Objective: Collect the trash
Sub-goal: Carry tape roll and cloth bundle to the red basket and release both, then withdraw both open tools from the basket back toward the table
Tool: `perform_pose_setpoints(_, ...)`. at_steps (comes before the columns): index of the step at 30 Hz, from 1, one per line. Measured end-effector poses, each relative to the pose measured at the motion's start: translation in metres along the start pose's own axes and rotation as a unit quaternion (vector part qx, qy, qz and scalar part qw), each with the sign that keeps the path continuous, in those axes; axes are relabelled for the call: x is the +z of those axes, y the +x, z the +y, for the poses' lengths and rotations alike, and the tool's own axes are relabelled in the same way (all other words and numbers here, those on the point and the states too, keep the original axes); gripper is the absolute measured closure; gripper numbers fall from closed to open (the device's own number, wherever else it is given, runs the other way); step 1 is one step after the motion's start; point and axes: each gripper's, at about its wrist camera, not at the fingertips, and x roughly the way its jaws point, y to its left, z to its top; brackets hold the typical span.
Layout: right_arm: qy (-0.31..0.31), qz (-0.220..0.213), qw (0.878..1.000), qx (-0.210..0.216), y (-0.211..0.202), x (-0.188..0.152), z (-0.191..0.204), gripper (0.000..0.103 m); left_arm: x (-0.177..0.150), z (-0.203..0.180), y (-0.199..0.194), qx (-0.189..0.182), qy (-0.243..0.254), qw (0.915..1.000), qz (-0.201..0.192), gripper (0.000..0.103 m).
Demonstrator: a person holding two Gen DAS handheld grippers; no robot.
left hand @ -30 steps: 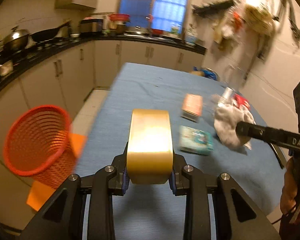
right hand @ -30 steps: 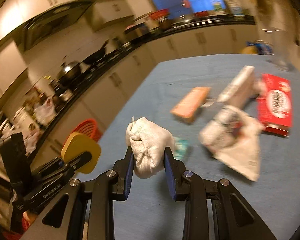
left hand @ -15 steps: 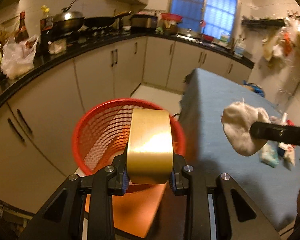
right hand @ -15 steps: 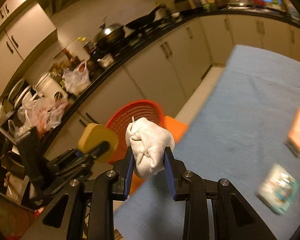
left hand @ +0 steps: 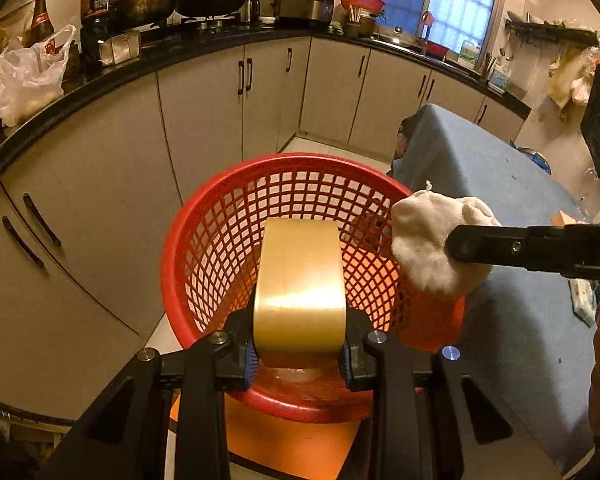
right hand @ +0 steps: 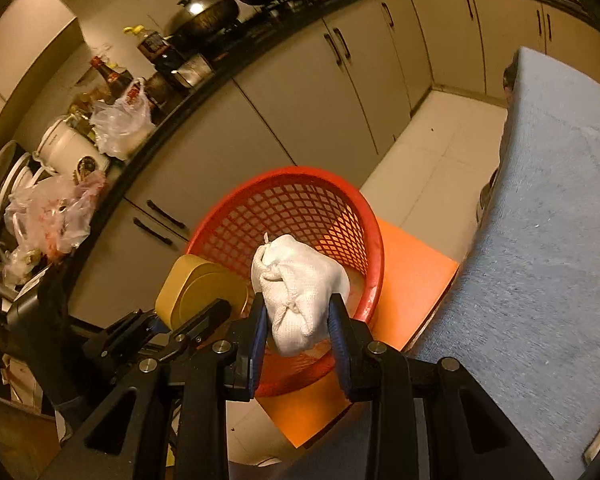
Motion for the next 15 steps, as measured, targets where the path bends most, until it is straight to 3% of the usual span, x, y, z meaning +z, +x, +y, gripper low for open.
perform_pose_setpoints(5, 0.008, 0.008, 1.000, -0.005, 0.007, 0.002, -0.005, 0.064, 0.000, 0.000, 0.005, -0.004, -0.001, 1.0000, 0.003, 0.073)
perform_pose_setpoints(15, 0.016, -0.004, 1.000, -0.001, 0.001, 0.002, -0.007, 0.064, -0.001, 0.001, 0.004, -0.002, -0.011, 0.9999, 0.000, 0.066)
